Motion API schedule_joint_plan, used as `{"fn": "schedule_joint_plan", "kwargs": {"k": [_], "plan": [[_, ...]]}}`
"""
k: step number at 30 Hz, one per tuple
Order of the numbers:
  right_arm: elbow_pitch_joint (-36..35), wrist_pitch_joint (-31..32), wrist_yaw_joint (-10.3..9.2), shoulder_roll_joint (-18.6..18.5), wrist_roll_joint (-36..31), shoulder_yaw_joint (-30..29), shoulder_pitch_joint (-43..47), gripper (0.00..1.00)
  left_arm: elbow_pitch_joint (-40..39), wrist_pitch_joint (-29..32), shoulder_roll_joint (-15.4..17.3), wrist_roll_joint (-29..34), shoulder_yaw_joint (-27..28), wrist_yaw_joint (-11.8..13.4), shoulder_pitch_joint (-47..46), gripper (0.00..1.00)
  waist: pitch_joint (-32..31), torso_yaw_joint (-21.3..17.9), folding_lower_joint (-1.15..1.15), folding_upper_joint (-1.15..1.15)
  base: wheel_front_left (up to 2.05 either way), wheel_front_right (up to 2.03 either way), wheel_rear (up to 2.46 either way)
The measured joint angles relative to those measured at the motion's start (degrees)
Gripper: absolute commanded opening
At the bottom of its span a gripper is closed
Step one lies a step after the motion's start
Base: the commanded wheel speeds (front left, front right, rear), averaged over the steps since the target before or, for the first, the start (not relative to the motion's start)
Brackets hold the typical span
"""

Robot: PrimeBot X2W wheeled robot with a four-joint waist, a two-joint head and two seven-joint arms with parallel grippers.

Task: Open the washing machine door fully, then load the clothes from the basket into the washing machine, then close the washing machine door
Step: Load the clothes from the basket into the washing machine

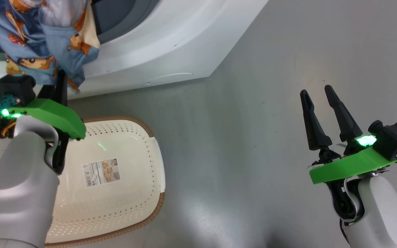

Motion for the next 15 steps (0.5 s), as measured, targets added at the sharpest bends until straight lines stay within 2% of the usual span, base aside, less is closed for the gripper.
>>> {"fn": "schedule_joint_plan", "kwargs": {"k": [6, 15], "plan": [[0.02, 0.00, 0.00, 0.01, 0.00, -0.13, 0.00, 1.00, -0.45, -0.08, 0.04, -0.91, -1.05, 0.00, 0.09, 0.00, -0.32, 0.40, 0.00, 0.00, 0.00, 0.00, 0.00], [0.22, 0.00, 0.00, -0.05, 0.00, -0.11, -0.02, 1.00, -11.04, -0.16, 0.21, 0.35, -1.00, 0.01, 3.76, 0.00, -0.87, 1.86, 0.00, 0.00, 0.00, 0.00, 0.00]]}}
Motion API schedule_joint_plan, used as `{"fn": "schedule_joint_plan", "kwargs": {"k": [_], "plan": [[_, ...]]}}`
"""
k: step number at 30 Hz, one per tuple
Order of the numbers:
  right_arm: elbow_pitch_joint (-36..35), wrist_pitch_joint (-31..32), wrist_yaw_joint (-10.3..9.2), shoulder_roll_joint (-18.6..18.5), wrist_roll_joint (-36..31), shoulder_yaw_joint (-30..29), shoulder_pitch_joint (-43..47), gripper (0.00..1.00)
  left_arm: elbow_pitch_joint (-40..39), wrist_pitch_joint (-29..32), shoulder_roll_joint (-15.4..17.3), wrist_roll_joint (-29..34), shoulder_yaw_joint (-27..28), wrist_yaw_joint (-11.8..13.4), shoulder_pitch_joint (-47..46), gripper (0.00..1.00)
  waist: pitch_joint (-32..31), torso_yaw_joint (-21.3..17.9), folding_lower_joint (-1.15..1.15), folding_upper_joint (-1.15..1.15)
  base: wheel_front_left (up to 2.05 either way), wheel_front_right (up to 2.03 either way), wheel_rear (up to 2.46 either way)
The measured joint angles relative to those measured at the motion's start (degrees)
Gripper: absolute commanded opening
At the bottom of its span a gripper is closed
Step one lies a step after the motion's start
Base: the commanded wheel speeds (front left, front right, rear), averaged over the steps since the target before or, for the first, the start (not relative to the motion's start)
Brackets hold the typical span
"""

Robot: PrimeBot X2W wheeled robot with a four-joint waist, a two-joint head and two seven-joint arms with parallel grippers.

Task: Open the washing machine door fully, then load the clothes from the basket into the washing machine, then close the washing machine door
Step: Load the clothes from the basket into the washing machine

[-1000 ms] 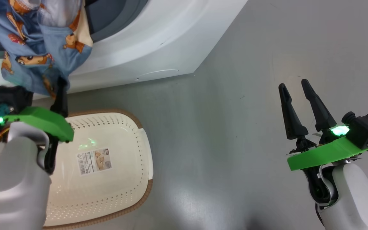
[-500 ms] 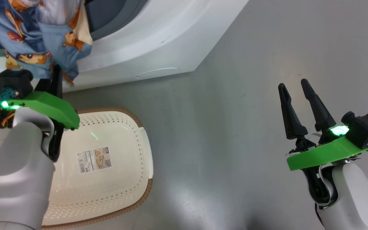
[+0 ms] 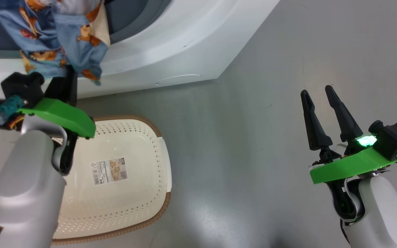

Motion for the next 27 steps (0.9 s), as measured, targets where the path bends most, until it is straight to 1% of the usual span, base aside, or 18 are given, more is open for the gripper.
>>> {"fn": "schedule_joint_plan", "kwargs": {"k": [4, 8, 13, 16, 21, 27], "plan": [[0.03, 0.00, 0.00, -0.13, 0.00, -0.02, 0.02, 1.00, -6.57, -0.15, 0.12, 1.10, 0.20, 0.33, 2.71, 0.00, -0.40, 0.39, 0.00, 0.00, 0.00, 0.00, 0.00], [0.10, 0.00, 0.00, -0.14, 0.00, 0.07, 0.03, 1.00, -10.81, -0.04, 0.90, 1.55, 0.42, 1.11, 3.08, 0.00, -0.75, 0.53, 0.00, 0.00, 0.00, 0.00, 0.00], [0.08, 0.00, 0.00, -0.13, 0.00, 0.62, 0.02, 1.00, -12.20, 4.14, 2.10, 1.67, 0.80, 1.76, 0.60, 0.00, -0.49, 0.15, 0.00, 0.00, 0.00, 0.00, 0.00], [0.03, 0.00, 0.00, -0.09, 0.00, 1.30, -0.01, 1.00, -9.77, 7.97, 2.72, 1.74, 0.74, 2.02, -4.35, 0.00, 0.10, -0.37, 0.00, 0.00, 0.00, 0.00, 0.00], [-0.05, 0.00, 0.00, 0.49, 0.00, 1.53, -0.35, 1.00, -2.19, 12.34, 3.79, 3.33, 0.00, 2.02, -13.38, 0.00, 1.47, -1.93, 0.00, 0.00, 0.00, 0.00, 0.00], [-0.30, 0.00, 0.00, 1.55, 0.00, 1.67, -1.48, 1.00, 7.03, 13.77, 4.27, 5.28, -0.97, 2.22, -23.71, 0.00, 3.59, -4.61, 0.00, 0.00, 0.00, 0.00, 0.00]]}}
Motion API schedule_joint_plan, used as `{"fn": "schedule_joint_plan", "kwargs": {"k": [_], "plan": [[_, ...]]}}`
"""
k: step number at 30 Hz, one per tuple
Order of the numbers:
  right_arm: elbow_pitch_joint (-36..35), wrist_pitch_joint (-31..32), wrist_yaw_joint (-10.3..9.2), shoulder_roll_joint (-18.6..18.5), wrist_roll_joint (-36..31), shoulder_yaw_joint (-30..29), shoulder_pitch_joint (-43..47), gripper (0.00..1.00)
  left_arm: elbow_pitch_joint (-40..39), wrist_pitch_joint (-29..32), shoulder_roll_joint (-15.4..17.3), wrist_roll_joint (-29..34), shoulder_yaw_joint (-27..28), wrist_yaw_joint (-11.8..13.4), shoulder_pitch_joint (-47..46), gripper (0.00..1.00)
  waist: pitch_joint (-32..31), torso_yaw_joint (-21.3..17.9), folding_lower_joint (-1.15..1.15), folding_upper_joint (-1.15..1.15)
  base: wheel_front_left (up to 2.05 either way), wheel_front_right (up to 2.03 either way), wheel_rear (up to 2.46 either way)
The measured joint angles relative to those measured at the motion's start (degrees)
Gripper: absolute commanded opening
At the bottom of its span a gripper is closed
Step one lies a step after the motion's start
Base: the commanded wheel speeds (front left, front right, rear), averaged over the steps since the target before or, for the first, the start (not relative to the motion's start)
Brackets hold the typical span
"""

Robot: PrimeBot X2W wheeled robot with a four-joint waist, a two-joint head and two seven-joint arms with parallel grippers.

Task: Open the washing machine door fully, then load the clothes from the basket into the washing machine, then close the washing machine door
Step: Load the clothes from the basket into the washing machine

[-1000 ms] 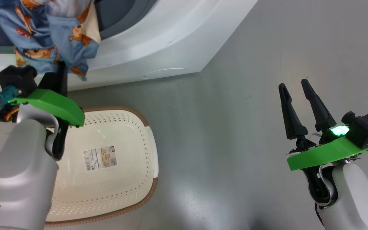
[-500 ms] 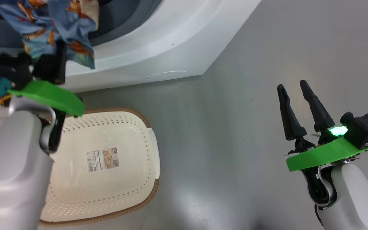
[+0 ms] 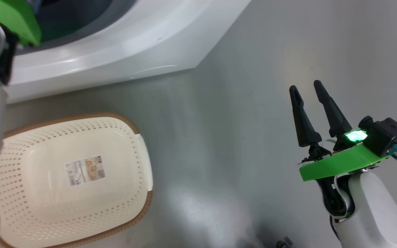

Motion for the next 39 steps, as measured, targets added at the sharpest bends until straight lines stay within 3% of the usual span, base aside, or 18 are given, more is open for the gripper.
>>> {"fn": "schedule_joint_plan", "kwargs": {"k": [4, 9, 12, 13, 14, 15, 16, 25, 39], "plan": [[-0.04, 0.00, 0.00, 1.07, 0.01, 0.11, 0.00, 1.00, 4.36, -2.63, 0.81, 1.89, -0.71, 0.41, -5.92, 0.00, 1.51, -2.02, 0.00, 0.00, 0.00, 0.00, 0.00], [-0.33, 0.00, 0.00, 1.54, 0.01, 0.03, -0.02, 1.00, 6.77, -11.54, 1.05, 3.93, -1.02, 2.53, -11.02, 0.00, 3.21, -4.26, 0.00, 0.00, 0.00, 0.00, 0.00], [-0.38, 0.00, 0.00, 2.05, 0.01, 0.00, -0.01, 1.00, 9.14, -12.84, 0.91, 4.46, -1.19, 3.07, -12.00, 0.00, 3.90, -5.15, 0.00, 0.00, 0.00, 0.00, 0.00], [-0.38, 0.00, 0.00, 2.22, 0.01, 0.00, -0.01, 1.00, 10.31, -12.94, 0.85, 4.46, -1.30, 3.07, -12.01, 0.09, 4.05, -5.32, 0.00, 0.00, 0.00, 0.00, 0.00], [-0.36, 0.00, 0.00, 2.31, 0.01, -0.01, -0.01, 1.00, 11.67, -13.07, 0.79, 4.45, -1.36, 3.07, -12.01, 0.33, 4.15, -5.43, 0.00, 0.00, 0.00, 0.00, 0.00], [-0.36, 0.00, 0.00, 2.31, 0.01, -0.01, -0.01, 1.00, 11.67, -13.07, 0.79, 4.45, -1.36, 3.07, -12.01, 0.61, 4.15, -5.43, 0.00, 0.00, 0.00, 0.00, 0.00], [-0.31, 0.00, 0.00, 2.32, 0.01, -0.01, -0.01, 1.00, 13.25, -12.60, 0.66, 4.43, -1.44, 3.04, -12.01, 1.00, 4.15, -5.43, 0.00, 0.00, 0.00, 0.00, 0.00], [0.05, 0.00, 0.00, 2.20, 0.01, 0.12, -0.03, 1.00, 22.05, -6.99, -1.41, 3.05, -1.98, 2.26, -12.27, 1.00, 2.67, -4.37, 0.00, 0.00, 0.00, 0.00, 0.00], [0.76, 0.00, 0.00, 0.77, 0.01, 0.11, -0.02, 1.00, 24.13, -8.75, -3.19, -1.49, -0.38, 0.10, -11.03, 1.00, -1.25, -2.09, 0.00, 0.00, 0.00, 0.00, 0.00]]}}
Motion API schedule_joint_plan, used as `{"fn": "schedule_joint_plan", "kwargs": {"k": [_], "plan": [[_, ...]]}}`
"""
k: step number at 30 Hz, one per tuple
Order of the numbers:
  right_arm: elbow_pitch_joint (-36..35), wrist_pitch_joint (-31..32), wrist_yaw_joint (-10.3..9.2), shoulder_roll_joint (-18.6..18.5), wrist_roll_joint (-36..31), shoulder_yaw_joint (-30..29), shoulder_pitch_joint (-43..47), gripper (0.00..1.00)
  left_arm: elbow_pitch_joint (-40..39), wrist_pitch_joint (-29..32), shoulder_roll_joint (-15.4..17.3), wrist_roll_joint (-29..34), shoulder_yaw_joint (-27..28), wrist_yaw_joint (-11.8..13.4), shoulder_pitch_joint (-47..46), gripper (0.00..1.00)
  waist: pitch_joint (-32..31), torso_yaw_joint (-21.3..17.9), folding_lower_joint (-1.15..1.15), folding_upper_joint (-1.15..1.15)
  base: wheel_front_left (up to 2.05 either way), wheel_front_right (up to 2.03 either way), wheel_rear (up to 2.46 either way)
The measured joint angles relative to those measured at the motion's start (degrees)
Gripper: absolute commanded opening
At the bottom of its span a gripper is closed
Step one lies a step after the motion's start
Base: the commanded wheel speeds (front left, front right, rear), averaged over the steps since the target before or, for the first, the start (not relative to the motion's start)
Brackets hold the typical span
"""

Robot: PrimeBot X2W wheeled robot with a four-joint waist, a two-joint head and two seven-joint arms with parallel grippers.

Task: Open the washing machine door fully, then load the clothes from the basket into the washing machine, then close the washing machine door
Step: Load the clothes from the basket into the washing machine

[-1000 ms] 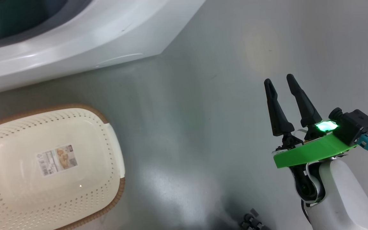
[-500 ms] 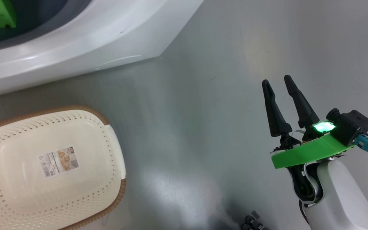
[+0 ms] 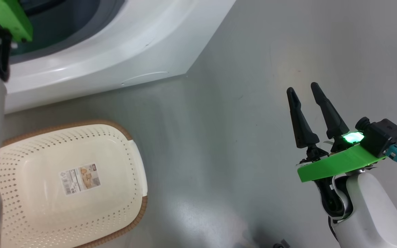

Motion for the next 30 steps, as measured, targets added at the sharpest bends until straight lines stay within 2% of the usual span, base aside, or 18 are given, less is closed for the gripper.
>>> {"fn": "schedule_joint_plan", "kwargs": {"k": [7, 15, 30], "plan": [[0.14, 0.00, 0.00, -0.40, 0.00, -0.25, 0.05, 1.00, -0.31, -3.42, -0.67, -1.82, 0.65, -1.34, 3.89, 1.00, -1.87, 1.30, 0.00, 0.00, 0.00, 0.00, 0.00], [0.18, 0.00, 0.00, -1.47, 0.00, -0.59, 0.30, 1.00, -4.63, -4.90, -1.36, -1.93, -0.31, -1.42, 9.74, 1.00, -4.59, 2.86, 0.00, 0.00, 0.00, 0.00, 0.00], [1.65, 0.00, 0.00, -3.70, 0.00, -0.35, 2.66, 1.00, -21.86, -4.94, -1.59, -3.05, 1.71, -0.49, 27.77, 1.00, -12.59, 6.21, 0.00, 0.00, 0.00, 0.00, 0.00]]}}
